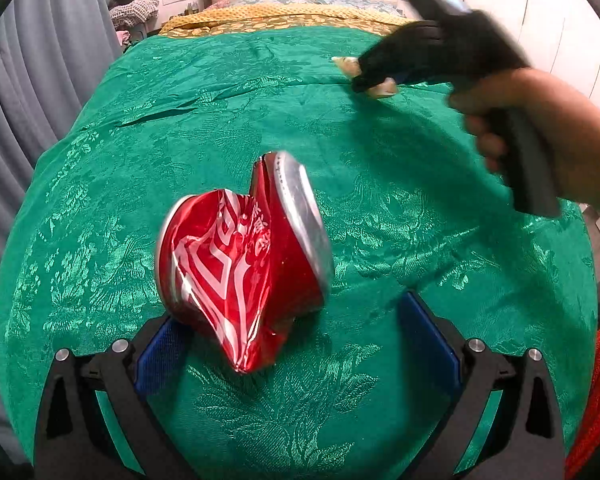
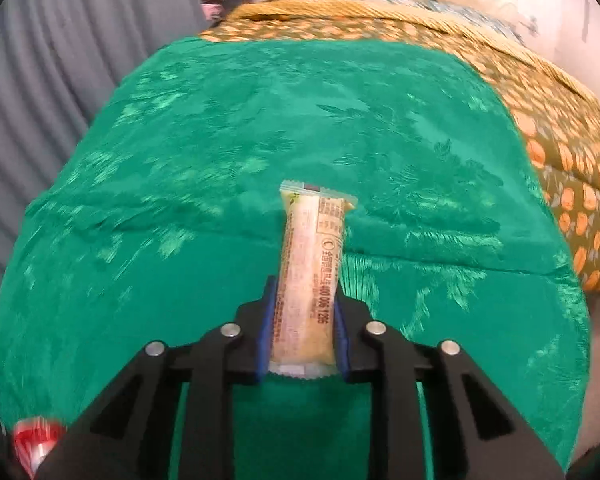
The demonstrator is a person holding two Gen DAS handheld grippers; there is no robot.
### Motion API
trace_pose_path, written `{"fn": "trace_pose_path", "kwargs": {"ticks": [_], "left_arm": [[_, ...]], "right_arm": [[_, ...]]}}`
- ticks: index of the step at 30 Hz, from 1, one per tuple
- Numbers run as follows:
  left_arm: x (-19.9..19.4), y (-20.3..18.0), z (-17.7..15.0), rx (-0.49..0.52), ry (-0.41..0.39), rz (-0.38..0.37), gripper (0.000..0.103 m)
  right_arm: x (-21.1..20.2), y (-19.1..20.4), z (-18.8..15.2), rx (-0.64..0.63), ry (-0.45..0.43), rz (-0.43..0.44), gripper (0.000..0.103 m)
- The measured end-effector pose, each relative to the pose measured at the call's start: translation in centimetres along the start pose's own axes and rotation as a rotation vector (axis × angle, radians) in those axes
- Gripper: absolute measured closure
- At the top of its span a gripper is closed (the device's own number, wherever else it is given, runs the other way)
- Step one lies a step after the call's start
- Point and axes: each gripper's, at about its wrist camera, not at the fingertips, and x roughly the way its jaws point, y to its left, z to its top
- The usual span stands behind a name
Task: Collect trash
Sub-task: 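Hold the red can in the left tool while the right tool grasps the cream snack bar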
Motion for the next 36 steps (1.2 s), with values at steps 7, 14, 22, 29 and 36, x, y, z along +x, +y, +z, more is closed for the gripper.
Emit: {"fn": "trace_pose_path", "kwargs": {"ticks": [7,14,22,29,36], "left_arm": [[0.0,0.0,0.0,0.001,0.000,0.001,0.005],[0.1,0.0,0.0,0.000,0.000,0.007,0.005],[0.0,0.0,0.0,0.000,0.000,0.009,0.005],[0.0,0.0,0.0,0.000,0.000,0.008,0.005],[0.0,0.0,0.0,0.000,0.000,0.008,0.005]], "right_arm": [[-8.6,0.8,-8.5,-0.166,0.011,0.127,0.082],[-12.0,1.8,-17.8,-0.238,0.011,0.083,0.082],[-10.8,1.4,-19.4,-0.187,-0.049,0.052,0.047],[-10.7,0.7,-19.8,-0.158,-0.090,0.084,0.039],[-10.7,0.6,-19.9,-0.155,-0.093,0.085,0.039]]}}
